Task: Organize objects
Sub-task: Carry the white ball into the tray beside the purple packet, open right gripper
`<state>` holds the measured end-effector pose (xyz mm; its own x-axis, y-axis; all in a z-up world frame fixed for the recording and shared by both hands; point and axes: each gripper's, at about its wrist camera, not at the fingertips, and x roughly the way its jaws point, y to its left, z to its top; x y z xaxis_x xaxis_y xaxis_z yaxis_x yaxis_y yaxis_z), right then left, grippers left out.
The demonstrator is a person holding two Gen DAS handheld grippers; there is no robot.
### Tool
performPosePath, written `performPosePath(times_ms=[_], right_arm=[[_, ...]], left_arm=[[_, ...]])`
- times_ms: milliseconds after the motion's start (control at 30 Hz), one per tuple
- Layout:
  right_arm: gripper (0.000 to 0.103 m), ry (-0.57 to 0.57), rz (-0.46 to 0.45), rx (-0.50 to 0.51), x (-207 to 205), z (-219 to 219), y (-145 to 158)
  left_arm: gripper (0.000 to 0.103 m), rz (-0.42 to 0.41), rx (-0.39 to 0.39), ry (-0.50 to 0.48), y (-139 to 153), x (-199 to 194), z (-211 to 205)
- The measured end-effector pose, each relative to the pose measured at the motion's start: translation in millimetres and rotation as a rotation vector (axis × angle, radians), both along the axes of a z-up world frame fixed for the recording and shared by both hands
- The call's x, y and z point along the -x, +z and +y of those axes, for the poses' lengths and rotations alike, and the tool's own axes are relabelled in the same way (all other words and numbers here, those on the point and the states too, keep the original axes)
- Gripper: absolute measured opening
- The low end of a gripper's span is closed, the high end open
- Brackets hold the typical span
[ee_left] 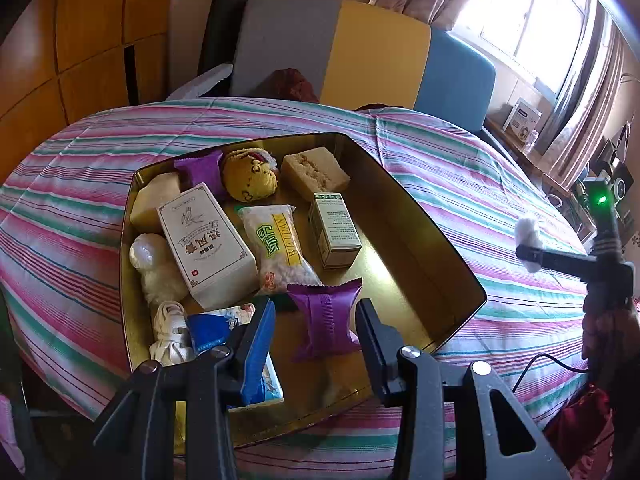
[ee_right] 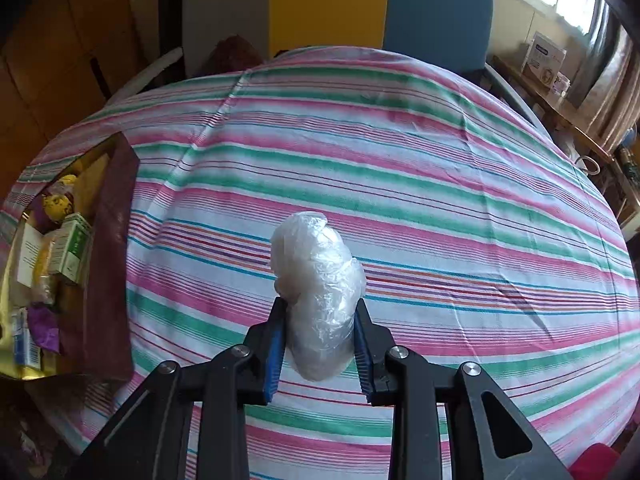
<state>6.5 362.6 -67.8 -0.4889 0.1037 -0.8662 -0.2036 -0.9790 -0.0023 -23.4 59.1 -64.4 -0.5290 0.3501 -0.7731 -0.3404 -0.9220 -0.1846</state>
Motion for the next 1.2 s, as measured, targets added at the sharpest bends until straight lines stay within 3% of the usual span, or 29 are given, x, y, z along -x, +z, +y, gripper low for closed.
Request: performPosePath(times_ms=[167, 367, 600, 800, 833, 967, 1200], right_arm=[[0.031, 0.096, 0.073, 0.049, -1.2, -43.4, 30.1], [0.031, 0.31, 0.128, 0.076, 4.4, -119.5, 56.2], [0.032, 0.527, 0.037, 0.07, 21.7, -198.8, 32.2], [0.036, 0.53, -0.118, 0.034, 42.9, -217.1, -16.6], [0.036, 0.531, -0.121, 0.038, 43.2, -218.0, -19.1], [0.056, 0.531, -0.123, 0.037, 40.7, -214.7, -23.7], [0.061, 0.507, -0.118, 0.041, 39.0, -209.0, -27.7]], left_arm=[[0.042, -0.006, -0.005, 0.007, -1.5, 0.4, -1.7], [0.042, 0.001, -0.016, 0.041, -0.2, 3.0, -13.8], [0.042, -0.01, -0.014, 0.085, -3.6, 6.3, -30.3], [0.044, -0.019, -0.007, 0.111, -8.4, 9.7, -38.1], [0.046, -0.022, -0.005, 0.113, -9.5, 10.1, -37.9], [0.056, -0.024, 0.0, 0.111, -11.7, 9.9, -36.4], [0.059, -0.013, 0.018, 0.119, -12.0, 6.1, -32.3]])
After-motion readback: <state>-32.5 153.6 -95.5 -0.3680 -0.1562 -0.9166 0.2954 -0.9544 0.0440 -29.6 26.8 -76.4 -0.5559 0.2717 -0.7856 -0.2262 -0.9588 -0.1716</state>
